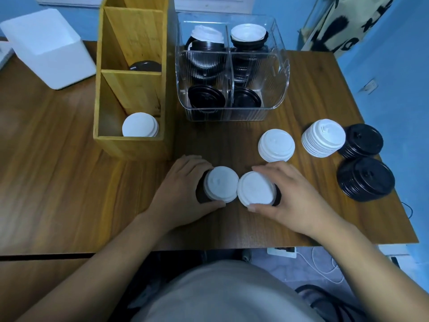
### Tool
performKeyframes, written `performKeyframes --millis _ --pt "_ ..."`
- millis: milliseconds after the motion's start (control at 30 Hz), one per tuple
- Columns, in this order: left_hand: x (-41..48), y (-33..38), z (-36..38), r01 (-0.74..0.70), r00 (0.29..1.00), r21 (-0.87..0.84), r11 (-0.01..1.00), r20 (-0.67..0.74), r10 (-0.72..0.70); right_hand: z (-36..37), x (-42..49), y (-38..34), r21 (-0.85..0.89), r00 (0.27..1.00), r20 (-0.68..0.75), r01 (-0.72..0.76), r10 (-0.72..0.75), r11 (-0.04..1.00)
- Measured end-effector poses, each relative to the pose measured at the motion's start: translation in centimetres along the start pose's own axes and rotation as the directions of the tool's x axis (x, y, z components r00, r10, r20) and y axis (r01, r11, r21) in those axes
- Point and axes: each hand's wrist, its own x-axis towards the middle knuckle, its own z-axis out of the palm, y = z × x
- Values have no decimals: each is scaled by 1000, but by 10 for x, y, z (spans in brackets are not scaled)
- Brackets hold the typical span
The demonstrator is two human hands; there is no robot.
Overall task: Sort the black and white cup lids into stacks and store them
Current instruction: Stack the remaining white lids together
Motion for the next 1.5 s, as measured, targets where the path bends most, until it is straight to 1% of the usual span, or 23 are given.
performKeyframes --millis 100,233,333,433,500,600,767,867,1100,1200,1333,1433,1500 --pt "1 1 0 -3 1000 -12 1000 -21 3 10 9 -16 -19 999 -48 -18 17 1000" --pt "2 1 -1 -14 1000 3 1000 -20 14 16 25 -37 29 997 -64 -31 33 999" --pt "1 -1 1 -3 1000 -5 1000 11 3 25 38 -52 47 999 -18 -26 27 999" --pt "1 -2 2 -18 1000 -41 999 -12 18 28 46 -57 45 998 33 -49 48 998" --pt "1 -3 2 -5 1000 -26 1000 -12 5 28 48 -56 25 997 50 -53 51 998" --pt "1 -4 2 2 1000 1 1000 0 -2 28 49 -52 -1 995 92 -25 25 1000" --pt "2 -5 4 -14 1000 -16 1000 -27 14 22 51 -48 17 981 194 4 -8 1000" --pt "2 -7 5 -28 999 -28 999 -36 27 20 52 -48 7 972 232 24 -25 1000" --pt "0 -8 5 -64 997 -55 996 -50 61 23 54 -50 -46 964 263 45 -31 998" --pt "-2 -9 3 -88 995 -89 992 -62 83 25 54 -49 -37 965 260 39 -28 999" --pt "-2 -10 1 -57 998 -87 995 -23 55 24 56 -46 -61 965 261 49 -31 997" --pt "-1 -10 0 -37 999 -91 995 6 38 23 56 -45 -53 967 256 23 -8 998" --pt "0 -10 -2 -25 1000 -90 996 14 26 23 57 -44 -79 965 260 48 -26 996"
